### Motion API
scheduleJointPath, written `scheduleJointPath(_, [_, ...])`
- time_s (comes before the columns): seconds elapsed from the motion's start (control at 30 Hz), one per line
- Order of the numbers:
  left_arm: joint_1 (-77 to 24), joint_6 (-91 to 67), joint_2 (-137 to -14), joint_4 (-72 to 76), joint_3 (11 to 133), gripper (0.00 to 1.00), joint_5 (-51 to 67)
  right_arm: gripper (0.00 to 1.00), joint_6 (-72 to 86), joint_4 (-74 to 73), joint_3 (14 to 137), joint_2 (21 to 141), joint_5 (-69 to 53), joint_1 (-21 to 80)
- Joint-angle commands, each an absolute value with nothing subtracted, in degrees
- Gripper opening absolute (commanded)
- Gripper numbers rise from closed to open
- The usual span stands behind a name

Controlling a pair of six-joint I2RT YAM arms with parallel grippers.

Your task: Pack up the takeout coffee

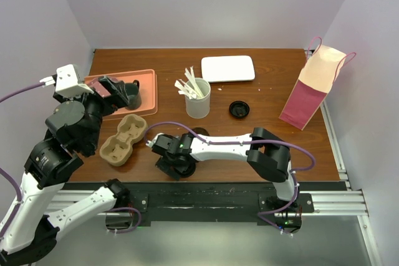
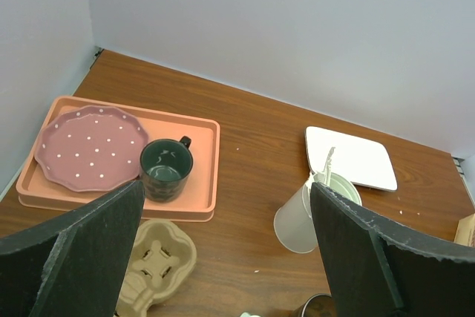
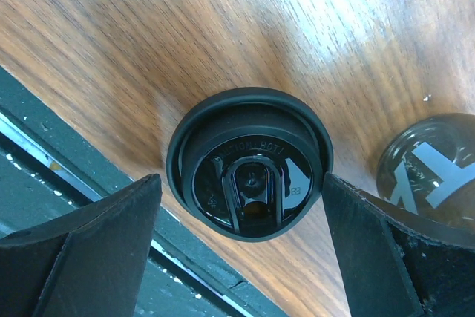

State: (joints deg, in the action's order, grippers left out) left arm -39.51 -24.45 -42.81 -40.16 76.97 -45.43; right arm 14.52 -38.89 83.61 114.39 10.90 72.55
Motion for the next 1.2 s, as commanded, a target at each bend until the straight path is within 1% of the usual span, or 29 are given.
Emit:
scheduleJointPath(0.0, [-39.37, -23.73, -42.28, -37.88, 76.82, 0.99, -46.23, 0.93, 15.56, -37.44, 83.32, 114.78, 10.55, 72.33])
scheduleJointPath(0.13, [-39.29, -23.47, -42.28, -37.71, 76.90, 0.99, -46.23, 0.89, 15.56, -37.44, 83.06, 114.61, 10.28, 72.33])
scheduleJointPath(0.23, [-39.29, -23.38, -42.19, -37.62, 76.82, 0.99, -46.23, 0.84, 15.64, -37.44, 82.79, 114.52, 10.11, 72.33])
scheduleJointPath(0.27, [-39.37, -23.38, -42.10, -37.79, 76.82, 0.99, -46.23, 0.81, 15.56, -37.44, 82.79, 114.52, 10.02, 72.33])
scheduleJointPath(0.47, [-39.37, -23.12, -41.57, -37.79, 76.29, 0.99, -46.58, 0.73, 15.56, -38.84, 84.37, 113.73, 9.67, 72.33])
scheduleJointPath(0.57, [-39.29, -22.77, -41.31, -37.71, 75.85, 0.99, -46.76, 0.70, 15.73, -39.81, 85.77, 113.20, 9.49, 72.42])
scheduleJointPath(0.73, [-39.37, -22.59, -40.96, -37.62, 75.06, 0.99, -46.58, 0.69, 15.82, -42.53, 89.29, 112.33, 9.49, 72.33])
scheduleJointPath(0.93, [-39.37, -21.80, -40.70, -37.10, 74.97, 1.00, -47.46, 0.69, 16.70, -48.16, 96.41, 110.22, 9.23, 72.33])
scheduleJointPath(1.03, [-39.29, -21.45, -40.25, -35.95, 74.88, 1.00, -47.64, 0.69, 16.96, -51.93, 101.06, 110.04, 10.46, 72.25])
scheduleJointPath(1.17, [-39.29, -21.36, -39.81, -35.16, 74.71, 1.00, -47.99, 0.69, 16.88, -59.13, 108.52, 110.56, 12.12, 69.62])
